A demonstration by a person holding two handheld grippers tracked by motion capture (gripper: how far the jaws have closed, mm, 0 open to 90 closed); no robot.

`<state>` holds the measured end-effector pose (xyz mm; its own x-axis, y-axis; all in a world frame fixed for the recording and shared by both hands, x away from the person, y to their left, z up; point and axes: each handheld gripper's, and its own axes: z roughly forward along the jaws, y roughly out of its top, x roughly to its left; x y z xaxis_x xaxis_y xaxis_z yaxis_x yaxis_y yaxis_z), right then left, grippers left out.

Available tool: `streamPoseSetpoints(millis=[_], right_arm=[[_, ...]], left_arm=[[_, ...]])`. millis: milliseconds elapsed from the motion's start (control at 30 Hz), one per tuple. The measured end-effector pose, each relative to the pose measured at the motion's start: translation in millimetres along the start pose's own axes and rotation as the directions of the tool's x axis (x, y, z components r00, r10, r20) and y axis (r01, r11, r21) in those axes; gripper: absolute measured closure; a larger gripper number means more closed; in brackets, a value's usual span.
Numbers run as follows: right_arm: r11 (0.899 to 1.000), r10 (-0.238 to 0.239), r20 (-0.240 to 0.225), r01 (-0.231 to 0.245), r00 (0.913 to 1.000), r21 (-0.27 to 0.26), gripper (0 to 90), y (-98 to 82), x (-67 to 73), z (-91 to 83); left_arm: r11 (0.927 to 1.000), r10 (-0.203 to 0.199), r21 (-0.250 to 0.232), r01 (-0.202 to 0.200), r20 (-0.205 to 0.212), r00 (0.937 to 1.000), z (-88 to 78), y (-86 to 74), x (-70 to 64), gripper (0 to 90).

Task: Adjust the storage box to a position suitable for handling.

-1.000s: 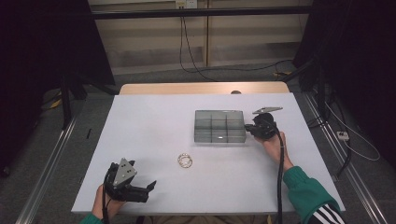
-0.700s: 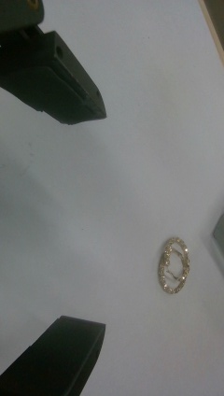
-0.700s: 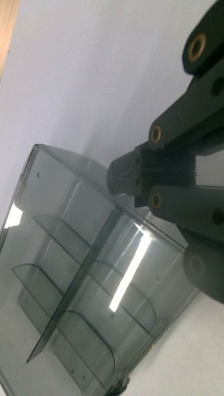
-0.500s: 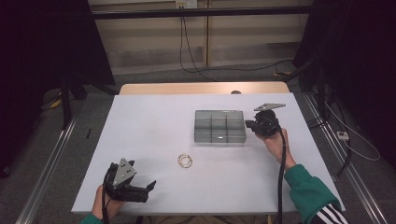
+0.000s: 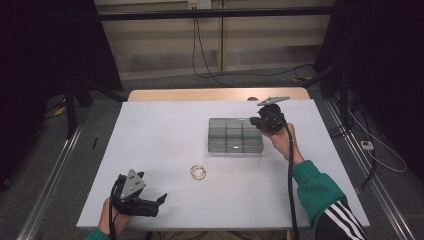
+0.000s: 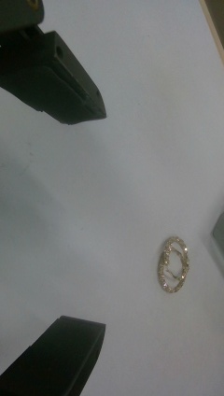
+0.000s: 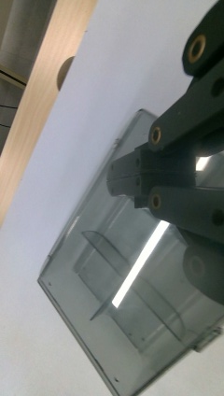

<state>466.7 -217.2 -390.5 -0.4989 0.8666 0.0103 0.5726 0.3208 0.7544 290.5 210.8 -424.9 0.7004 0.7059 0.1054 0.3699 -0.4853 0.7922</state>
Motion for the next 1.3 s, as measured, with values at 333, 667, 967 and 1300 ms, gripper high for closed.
streamPoseSetpoints(millis=[333,667,967,1300], right_arm=[[0.999,0.002,0.021,-0.003,0.9998,0.046,90.0,29.2,8.2,36.9],[0.991,0.014,0.054,-0.021,0.9984,0.13,90.0,46.4,8.6,71.9],[0.982,0.021,0.048,-0.03,0.9986,0.186,90.0,47.5,11.4,86.8],[0.974,0.0,0.06,-0.013,0.9982,0.225,90.0,52.1,16.9,93.7]], left_arm=[[1.0,-0.003,0.004,0.003,0.001,1.0,0.9,-0.2,1.0,0.6],[1.0,-0.009,-0.002,0.009,0.013,0.9999,3.1,-0.3,1.4,0.6],[0.9999,-0.003,0.01,0.002,0.012,0.9999,3.1,0.0,1.5,0.6],[1.0,-0.008,0.001,0.008,0.013,0.9999,2.9,-0.1,1.1,0.6]])
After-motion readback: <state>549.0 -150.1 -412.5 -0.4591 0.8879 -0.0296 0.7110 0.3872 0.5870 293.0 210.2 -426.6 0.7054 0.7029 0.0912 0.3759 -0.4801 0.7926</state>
